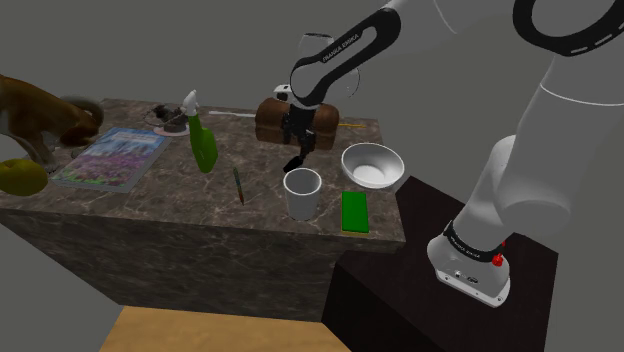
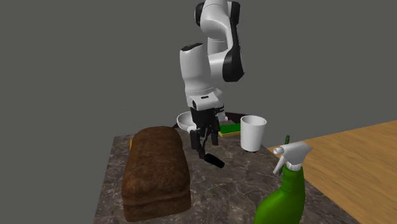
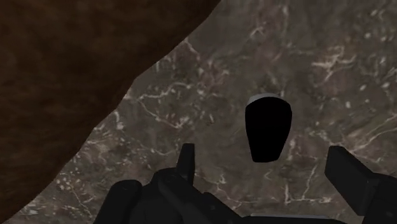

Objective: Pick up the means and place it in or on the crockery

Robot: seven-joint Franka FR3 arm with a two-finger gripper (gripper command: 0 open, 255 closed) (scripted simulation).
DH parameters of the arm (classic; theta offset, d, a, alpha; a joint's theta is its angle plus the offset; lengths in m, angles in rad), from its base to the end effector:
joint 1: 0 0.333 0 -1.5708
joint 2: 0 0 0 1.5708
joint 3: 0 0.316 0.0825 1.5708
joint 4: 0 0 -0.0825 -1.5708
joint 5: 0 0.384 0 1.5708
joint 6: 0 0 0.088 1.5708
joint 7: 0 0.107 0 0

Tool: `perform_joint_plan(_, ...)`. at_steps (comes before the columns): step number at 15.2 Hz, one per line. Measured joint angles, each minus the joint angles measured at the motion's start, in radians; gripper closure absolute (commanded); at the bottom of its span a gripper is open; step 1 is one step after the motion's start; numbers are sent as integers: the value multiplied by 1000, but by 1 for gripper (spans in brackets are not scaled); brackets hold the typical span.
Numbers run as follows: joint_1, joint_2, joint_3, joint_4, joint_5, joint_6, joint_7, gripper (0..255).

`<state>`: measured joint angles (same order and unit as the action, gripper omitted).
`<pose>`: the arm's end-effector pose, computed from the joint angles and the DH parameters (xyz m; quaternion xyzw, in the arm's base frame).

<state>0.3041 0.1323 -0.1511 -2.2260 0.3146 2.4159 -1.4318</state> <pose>0.5404 0.0854 0.3207 -0.7745 -0.6243 -0.0825 0.0603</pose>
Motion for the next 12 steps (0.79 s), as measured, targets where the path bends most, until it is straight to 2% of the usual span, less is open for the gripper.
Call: perform_joint_plan(12,10,67,21,-28,33,72,-29,0)
